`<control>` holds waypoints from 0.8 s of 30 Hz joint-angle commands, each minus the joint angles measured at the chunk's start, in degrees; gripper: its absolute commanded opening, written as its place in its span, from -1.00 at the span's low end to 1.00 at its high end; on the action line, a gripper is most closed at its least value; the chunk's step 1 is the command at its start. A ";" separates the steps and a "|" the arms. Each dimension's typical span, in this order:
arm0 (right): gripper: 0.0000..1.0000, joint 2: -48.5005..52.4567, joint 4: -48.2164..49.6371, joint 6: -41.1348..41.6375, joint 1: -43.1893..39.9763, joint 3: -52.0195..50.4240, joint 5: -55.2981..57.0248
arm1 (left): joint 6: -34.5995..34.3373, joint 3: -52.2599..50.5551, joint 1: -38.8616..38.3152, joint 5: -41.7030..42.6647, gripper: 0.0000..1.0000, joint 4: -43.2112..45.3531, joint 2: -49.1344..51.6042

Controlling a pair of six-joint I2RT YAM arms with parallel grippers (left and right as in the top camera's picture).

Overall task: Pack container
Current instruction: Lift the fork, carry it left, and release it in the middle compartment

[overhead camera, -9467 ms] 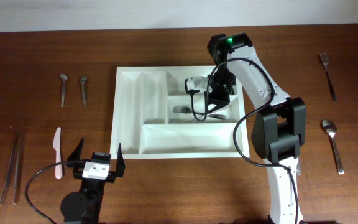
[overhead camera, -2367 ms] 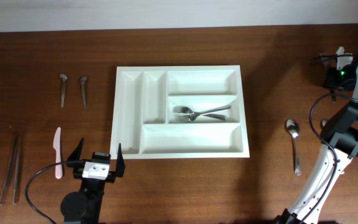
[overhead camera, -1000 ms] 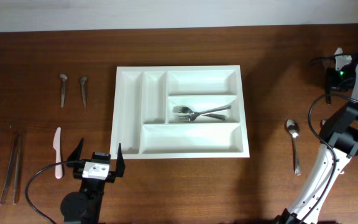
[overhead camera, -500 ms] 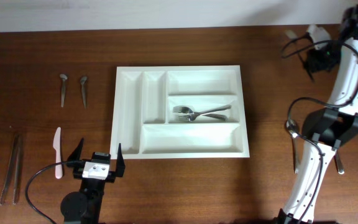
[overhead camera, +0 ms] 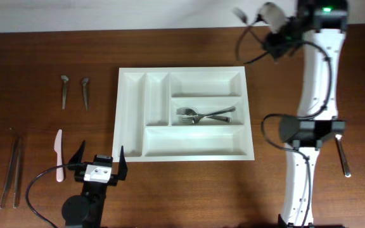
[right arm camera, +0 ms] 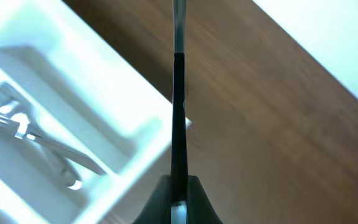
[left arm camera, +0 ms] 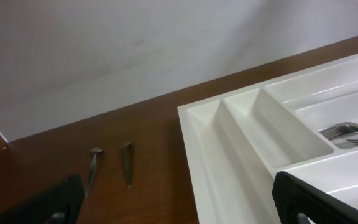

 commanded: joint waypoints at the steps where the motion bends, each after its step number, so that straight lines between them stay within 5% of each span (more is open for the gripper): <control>1: -0.92 -3.96 -0.37 4.28 5.75 1.29 4.07 | 0.48 -0.35 0.33 -0.20 0.99 -0.17 -0.33; 12: -0.84 -5.46 -0.37 6.40 18.84 -1.73 4.07 | 0.48 -0.35 0.33 -0.22 0.98 -0.20 -0.33; 24: -0.77 -7.45 -0.39 4.59 23.47 -21.75 8.98 | 0.46 -0.35 0.33 -0.20 0.98 -0.17 -0.33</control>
